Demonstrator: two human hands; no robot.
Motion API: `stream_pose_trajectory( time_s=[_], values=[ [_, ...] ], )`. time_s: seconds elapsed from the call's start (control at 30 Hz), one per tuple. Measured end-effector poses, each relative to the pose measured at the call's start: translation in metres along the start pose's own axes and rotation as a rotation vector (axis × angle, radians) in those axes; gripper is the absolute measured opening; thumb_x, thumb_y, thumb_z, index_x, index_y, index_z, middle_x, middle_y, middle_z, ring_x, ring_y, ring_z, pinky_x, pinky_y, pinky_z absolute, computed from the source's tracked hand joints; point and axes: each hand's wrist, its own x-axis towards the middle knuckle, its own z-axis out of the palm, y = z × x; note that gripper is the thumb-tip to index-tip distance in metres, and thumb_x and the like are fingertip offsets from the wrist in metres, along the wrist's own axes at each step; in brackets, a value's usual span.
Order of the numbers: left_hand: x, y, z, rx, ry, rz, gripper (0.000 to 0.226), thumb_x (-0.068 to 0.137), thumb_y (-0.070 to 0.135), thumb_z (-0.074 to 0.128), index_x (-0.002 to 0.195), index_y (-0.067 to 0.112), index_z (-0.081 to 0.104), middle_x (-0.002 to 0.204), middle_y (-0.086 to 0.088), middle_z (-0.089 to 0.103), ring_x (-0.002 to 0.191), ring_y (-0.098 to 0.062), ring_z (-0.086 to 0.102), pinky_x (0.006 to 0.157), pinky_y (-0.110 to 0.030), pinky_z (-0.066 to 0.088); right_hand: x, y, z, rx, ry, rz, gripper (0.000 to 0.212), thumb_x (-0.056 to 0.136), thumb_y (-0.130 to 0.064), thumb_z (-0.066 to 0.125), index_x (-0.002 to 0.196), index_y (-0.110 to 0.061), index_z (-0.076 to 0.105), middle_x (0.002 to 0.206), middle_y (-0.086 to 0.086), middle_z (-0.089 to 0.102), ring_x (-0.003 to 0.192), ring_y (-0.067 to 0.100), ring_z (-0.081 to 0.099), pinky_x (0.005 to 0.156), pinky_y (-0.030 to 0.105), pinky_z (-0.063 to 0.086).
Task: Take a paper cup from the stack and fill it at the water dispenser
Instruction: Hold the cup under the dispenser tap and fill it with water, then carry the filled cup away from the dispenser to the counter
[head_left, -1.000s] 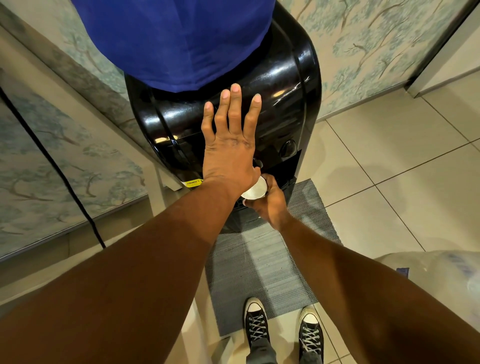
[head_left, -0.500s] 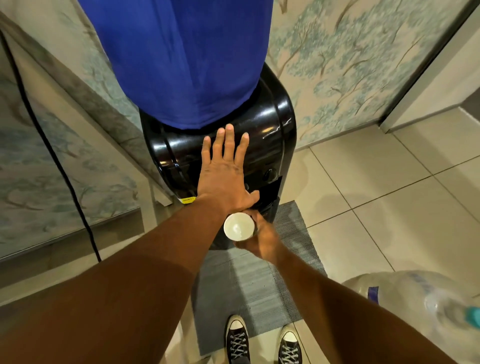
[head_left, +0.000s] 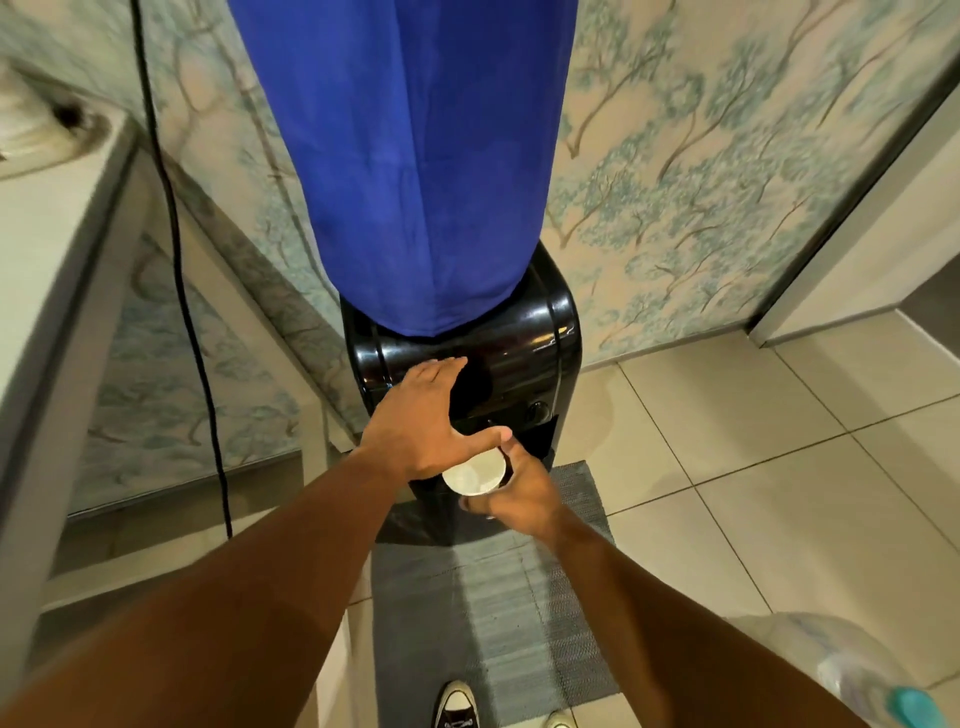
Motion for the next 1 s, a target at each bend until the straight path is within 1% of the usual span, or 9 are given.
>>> stream_pose_trajectory(
  time_s=[0.1,0.2,0.37,0.47,0.6,0.7,0.77,0.87,1.0],
  values=[
    [-0.013,-0.002,-0.013,-0.180,-0.070,-0.061,0.111,0.066,0.087,0.059,0.156,0.032,0.023,0.160,0.007,0.031,0.146,-0.014,0.029,0.113,-0.037,0.032,-0.008,-0.024,-0.004,-0.038,-0.003,-0.067,0.070,0.062,-0.012,0.088,0.116,-0.038,0.051,0.105,-0.014,0.062,0.100,0.007,0.060,0.076,0.018,0.053],
    [-0.023,-0.006,-0.020,-0.398,-0.122,-0.136,0.120,0.056,0.088,0.065,0.156,0.033,0.024,0.158,0.011,0.034,0.143,-0.011,0.035,0.114,-0.038,0.034,-0.011,-0.045,-0.004,-0.019,0.002,-0.110,0.073,0.061,-0.011,0.088,0.120,-0.036,0.053,0.110,-0.011,0.063,0.106,0.010,0.059,0.071,0.012,0.049],
    [-0.040,-0.011,-0.038,-0.651,-0.092,-0.206,0.133,0.042,0.083,0.076,0.154,0.030,0.027,0.150,0.008,0.045,0.130,-0.011,0.050,0.107,-0.037,0.046,-0.019,-0.083,-0.002,0.014,-0.011,-0.171,0.073,0.065,-0.011,0.088,0.126,-0.029,0.052,0.107,-0.015,0.059,0.098,0.004,0.058,0.065,0.009,0.051],
    [-0.051,-0.015,-0.053,-0.734,-0.061,-0.218,0.121,0.050,0.071,0.084,0.151,0.027,0.033,0.138,0.010,0.055,0.120,-0.010,0.058,0.096,-0.025,0.050,-0.022,-0.107,0.002,0.021,-0.030,-0.225,0.075,0.065,-0.010,0.087,0.128,-0.028,0.051,0.111,-0.012,0.058,0.103,0.009,0.057,0.068,0.012,0.053],
    [-0.061,-0.021,-0.072,-0.772,0.016,-0.221,0.087,0.057,0.064,0.087,0.130,0.030,0.055,0.117,0.015,0.067,0.106,-0.003,0.065,0.090,-0.024,0.054,-0.021,-0.138,0.010,-0.014,-0.051,-0.278,0.068,0.071,-0.013,0.082,0.127,-0.035,0.051,0.122,-0.005,0.058,0.110,0.015,0.056,0.068,0.020,0.056],
    [-0.066,-0.029,-0.088,-0.820,0.086,-0.243,0.084,0.056,0.063,0.087,0.128,0.031,0.058,0.115,0.014,0.068,0.104,-0.002,0.065,0.086,-0.021,0.054,-0.019,-0.159,0.021,-0.012,-0.037,-0.306,0.069,0.069,-0.014,0.083,0.127,-0.035,0.052,0.123,-0.006,0.060,0.113,0.014,0.056,0.083,0.030,0.059],
    [-0.070,-0.038,-0.101,-0.853,0.123,-0.248,0.088,0.054,0.063,0.088,0.129,0.028,0.059,0.116,0.012,0.069,0.105,-0.003,0.066,0.092,-0.027,0.055,-0.018,-0.173,0.031,-0.010,-0.035,-0.326,0.068,0.068,-0.011,0.084,0.125,-0.033,0.054,0.122,-0.007,0.059,0.114,0.014,0.055,0.090,0.033,0.057],
    [-0.076,-0.053,-0.120,-0.861,0.161,-0.253,0.086,0.058,0.059,0.089,0.131,0.025,0.059,0.118,0.009,0.070,0.109,-0.007,0.067,0.097,-0.033,0.054,-0.018,-0.197,0.046,-0.035,-0.053,-0.349,0.072,0.066,-0.012,0.084,0.128,-0.031,0.053,0.125,-0.006,0.058,0.116,0.015,0.052,0.091,0.030,0.055],
    [-0.090,-0.068,-0.147,-0.814,0.236,-0.248,0.071,0.072,0.047,0.084,0.133,0.023,0.058,0.120,0.008,0.069,0.110,-0.009,0.065,0.090,-0.022,0.053,-0.018,-0.227,0.068,-0.070,-0.092,-0.377,0.074,0.068,-0.012,0.083,0.132,-0.028,0.050,0.127,-0.004,0.055,0.116,0.015,0.049,0.081,0.017,0.047]
  ],
)
